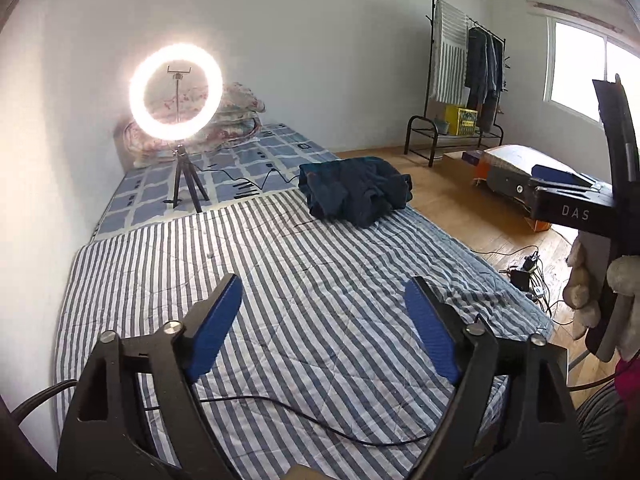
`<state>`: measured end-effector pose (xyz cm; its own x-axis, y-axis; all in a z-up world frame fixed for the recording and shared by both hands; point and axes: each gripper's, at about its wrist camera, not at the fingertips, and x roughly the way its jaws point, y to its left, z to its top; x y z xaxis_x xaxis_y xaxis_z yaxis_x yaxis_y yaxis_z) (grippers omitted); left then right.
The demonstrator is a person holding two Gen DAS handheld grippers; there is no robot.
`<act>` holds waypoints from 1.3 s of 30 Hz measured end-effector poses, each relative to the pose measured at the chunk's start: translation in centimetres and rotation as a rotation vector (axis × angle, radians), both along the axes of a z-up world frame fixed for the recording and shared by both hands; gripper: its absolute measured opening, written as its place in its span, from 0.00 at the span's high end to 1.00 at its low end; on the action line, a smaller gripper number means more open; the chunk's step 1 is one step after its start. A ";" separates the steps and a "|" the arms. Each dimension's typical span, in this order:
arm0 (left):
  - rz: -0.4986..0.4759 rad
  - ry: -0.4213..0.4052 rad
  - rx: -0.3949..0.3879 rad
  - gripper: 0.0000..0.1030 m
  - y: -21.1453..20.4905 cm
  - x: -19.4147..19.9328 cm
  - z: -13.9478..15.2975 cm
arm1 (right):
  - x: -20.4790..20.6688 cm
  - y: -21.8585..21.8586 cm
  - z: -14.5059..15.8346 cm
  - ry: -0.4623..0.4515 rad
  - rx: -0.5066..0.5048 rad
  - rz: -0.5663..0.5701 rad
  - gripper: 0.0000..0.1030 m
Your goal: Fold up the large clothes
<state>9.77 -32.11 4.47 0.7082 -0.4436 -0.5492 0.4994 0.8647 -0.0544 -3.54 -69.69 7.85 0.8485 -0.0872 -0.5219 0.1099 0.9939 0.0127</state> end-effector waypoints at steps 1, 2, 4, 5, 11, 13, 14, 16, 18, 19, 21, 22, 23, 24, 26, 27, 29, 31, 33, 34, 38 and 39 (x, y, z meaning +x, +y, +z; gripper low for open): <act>0.007 -0.006 -0.002 0.12 0.0 -0.2 -0.2 | -0.1 -0.1 -0.5 0.004 0.004 -0.004 0.00; 0.015 -0.016 -0.001 0.11 0.0 -0.5 -0.3 | -0.1 -0.1 -0.9 0.007 0.003 -0.007 0.00; 0.019 -0.025 0.007 0.08 -0.1 -0.8 -0.5 | -0.2 0.0 -1.6 0.011 0.002 -0.014 0.00; 0.017 -0.026 0.011 0.08 -0.1 -0.9 -0.6 | -0.3 0.0 -2.0 0.015 0.004 -0.014 0.00; 0.013 -0.022 0.030 0.07 -0.6 -1.4 -1.0 | -1.1 0.6 -3.4 0.015 -0.002 -0.005 0.00; 0.014 -0.029 0.032 0.06 -0.7 -1.7 -0.9 | -1.4 0.8 -3.6 0.005 -0.026 -0.012 0.00; 0.014 -0.024 0.035 0.04 -0.7 -1.7 -1.0 | -1.4 0.8 -3.6 0.001 -0.033 -0.016 0.00; 0.020 -0.011 0.044 0.00 -0.8 -1.5 -1.1 | -1.4 0.8 -3.5 -0.006 -0.034 -0.021 0.00; 0.038 -0.013 0.050 0.00 -0.7 -1.6 -1.1 | -1.5 0.7 -3.4 -0.014 -0.020 -0.026 0.00; 0.044 -0.014 0.057 0.00 -0.8 -1.7 -1.1 | -1.6 0.6 -3.4 -0.017 -0.013 -0.031 0.00; 0.055 -0.019 0.074 0.00 -0.9 -1.6 -1.1 | -1.5 0.4 -3.4 -0.019 -0.002 -0.036 0.00; 0.073 -0.029 0.093 0.00 -1.0 -1.7 -1.1 | -1.3 0.3 -3.3 -0.020 0.001 -0.036 0.00; 0.085 -0.040 0.106 0.00 -1.0 -1.8 -1.1 | -1.3 0.3 -3.3 -0.020 0.004 -0.037 0.00; 0.091 -0.049 0.113 0.00 -1.0 -1.9 -1.1 | -1.3 0.3 -3.3 -0.021 0.007 -0.037 0.00; 0.088 -0.059 0.113 0.00 -0.9 -1.9 -1.0 | -1.2 0.4 -3.3 -0.020 0.009 -0.033 0.00; 0.088 -0.059 0.106 0.00 -0.8 -2.0 -1.1 | -1.2 0.4 -3.3 -0.021 0.007 -0.032 0.00; 0.088 -0.056 0.099 0.00 -0.7 -2.1 -1.1 | -1.1 0.6 -3.3 -0.020 0.006 -0.029 0.00; 0.088 -0.058 0.097 0.00 -0.6 -2.1 -1.1 | -1.1 0.6 -3.3 -0.017 0.009 -0.026 0.00; 0.088 -0.058 0.097 0.00 -0.5 -2.0 -1.1 | -1.0 0.6 -3.4 -0.014 0.014 -0.024 0.00; 0.086 -0.057 0.096 0.00 -0.5 -2.0 -1.1 | -0.9 0.7 -3.4 -0.012 0.017 -0.022 0.00; 0.084 -0.054 0.098 0.00 -0.5 -1.9 -1.1 | -0.8 1.0 -3.5 -0.008 0.013 -0.021 0.00; 0.086 -0.054 0.099 0.00 -0.4 -1.9 -1.0 | -0.7 1.0 -3.5 -0.008 0.011 -0.020 0.00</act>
